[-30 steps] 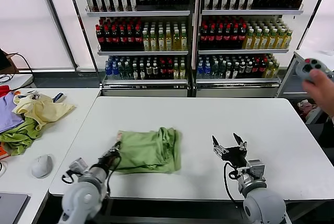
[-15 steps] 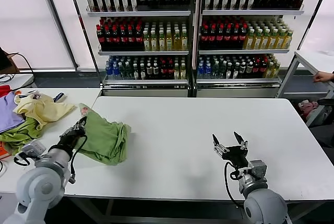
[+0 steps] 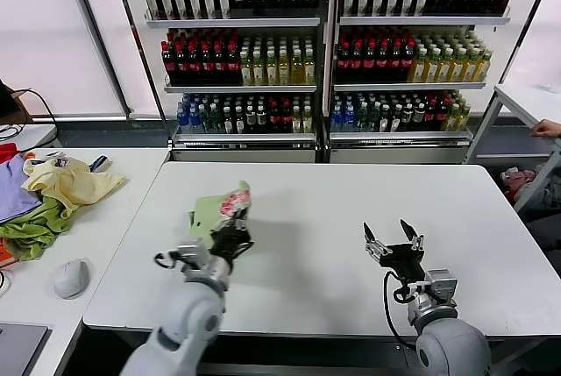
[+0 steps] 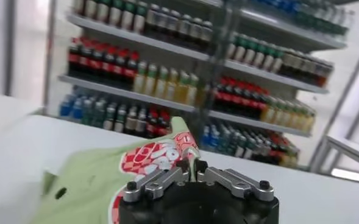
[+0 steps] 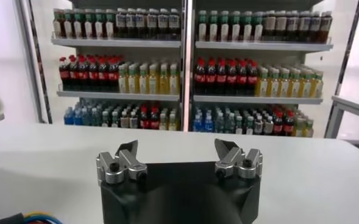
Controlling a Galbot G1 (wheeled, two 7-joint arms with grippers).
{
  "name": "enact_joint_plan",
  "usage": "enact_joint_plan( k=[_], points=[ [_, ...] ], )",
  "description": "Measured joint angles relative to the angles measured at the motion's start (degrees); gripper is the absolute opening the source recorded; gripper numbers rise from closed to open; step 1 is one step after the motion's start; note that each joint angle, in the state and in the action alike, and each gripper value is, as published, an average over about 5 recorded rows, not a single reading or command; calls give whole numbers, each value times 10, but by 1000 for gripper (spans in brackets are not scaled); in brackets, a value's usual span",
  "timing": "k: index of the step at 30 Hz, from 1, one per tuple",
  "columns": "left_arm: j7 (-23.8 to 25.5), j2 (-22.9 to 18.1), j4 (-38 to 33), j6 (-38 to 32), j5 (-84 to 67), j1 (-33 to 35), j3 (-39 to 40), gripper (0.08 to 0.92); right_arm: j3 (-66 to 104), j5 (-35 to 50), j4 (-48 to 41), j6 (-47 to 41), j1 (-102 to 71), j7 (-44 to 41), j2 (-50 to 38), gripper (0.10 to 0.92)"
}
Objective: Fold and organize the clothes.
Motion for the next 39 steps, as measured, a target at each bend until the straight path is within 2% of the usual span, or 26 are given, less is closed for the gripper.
enact_joint_plan(
  k=[9,12,19,26,32,35,39],
  points=[
    [-4,-97,117,-8,88,-79,110,125,11,9,-5,0,9,0,-11,823],
    [1,-114,153,-16,109,-97,134,182,13,13,-8,0,13,1,-14,823],
    [20,-138,202,-51,139,-116,160,387,10,21,-17,2,25,3,-21,823],
    [34,-137,195,-90,148,-107,166,586,-8,28,-34,-1,44,11,-16,823],
    [37,-115,154,-113,156,-81,139,757,-38,38,-71,-12,72,27,1,823],
    [36,-97,130,-121,162,-62,115,809,-57,37,-96,-18,88,37,14,823],
    [36,-69,98,-132,174,-31,81,822,-82,31,-129,-24,107,49,32,823]
  ],
)
